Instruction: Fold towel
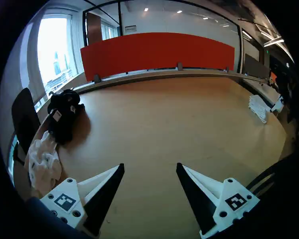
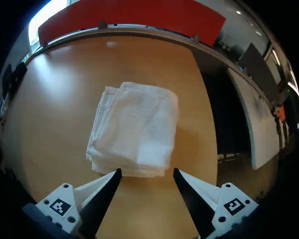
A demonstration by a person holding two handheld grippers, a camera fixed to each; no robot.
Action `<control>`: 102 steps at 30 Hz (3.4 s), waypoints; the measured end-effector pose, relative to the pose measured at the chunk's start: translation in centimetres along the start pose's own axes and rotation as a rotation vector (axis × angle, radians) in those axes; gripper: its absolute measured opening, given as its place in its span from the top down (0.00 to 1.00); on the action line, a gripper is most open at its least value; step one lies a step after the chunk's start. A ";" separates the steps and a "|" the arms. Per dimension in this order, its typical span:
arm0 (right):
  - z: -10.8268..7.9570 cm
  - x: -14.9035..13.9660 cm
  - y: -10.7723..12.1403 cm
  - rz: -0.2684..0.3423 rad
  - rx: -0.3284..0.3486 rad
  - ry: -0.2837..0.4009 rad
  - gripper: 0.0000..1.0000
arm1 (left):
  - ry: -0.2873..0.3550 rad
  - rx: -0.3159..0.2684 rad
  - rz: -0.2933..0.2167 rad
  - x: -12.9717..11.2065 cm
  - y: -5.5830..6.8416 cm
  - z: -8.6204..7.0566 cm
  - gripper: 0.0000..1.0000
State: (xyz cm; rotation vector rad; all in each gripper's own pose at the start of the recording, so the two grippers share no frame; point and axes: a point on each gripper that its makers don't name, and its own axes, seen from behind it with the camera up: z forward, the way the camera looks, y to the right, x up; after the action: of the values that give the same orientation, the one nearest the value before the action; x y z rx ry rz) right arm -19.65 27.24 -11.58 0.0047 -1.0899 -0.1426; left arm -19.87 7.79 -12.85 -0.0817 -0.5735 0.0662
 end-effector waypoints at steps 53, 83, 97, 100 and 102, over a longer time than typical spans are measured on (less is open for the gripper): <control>-5.6 10.5 -2.5 0.274 -0.085 0.608 0.00 | 0.032 0.015 -0.076 2.3 -1.6 0.4 0.03; -12.2 18.0 -5.2 0.229 -0.090 0.928 0.00 | 0.167 0.056 -0.121 8.8 -4.1 0.9 0.03; -13.4 20.1 -8.1 0.186 -0.062 0.954 0.00 | 0.305 0.087 -0.146 14.7 -6.6 0.9 0.03; -13.9 20.7 -9.2 0.177 -0.050 0.964 0.00 | 0.327 0.092 -0.153 15.5 -7.0 0.9 0.03; -14.4 21.2 -10.0 0.173 -0.040 0.970 0.00 | 0.340 0.093 -0.158 16.1 -7.3 1.0 0.03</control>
State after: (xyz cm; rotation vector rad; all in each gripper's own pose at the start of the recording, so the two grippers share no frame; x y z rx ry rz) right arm 1.56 13.87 -0.26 -0.0522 -0.1160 0.0044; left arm -6.64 2.00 -2.70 0.0434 -0.2352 -0.0741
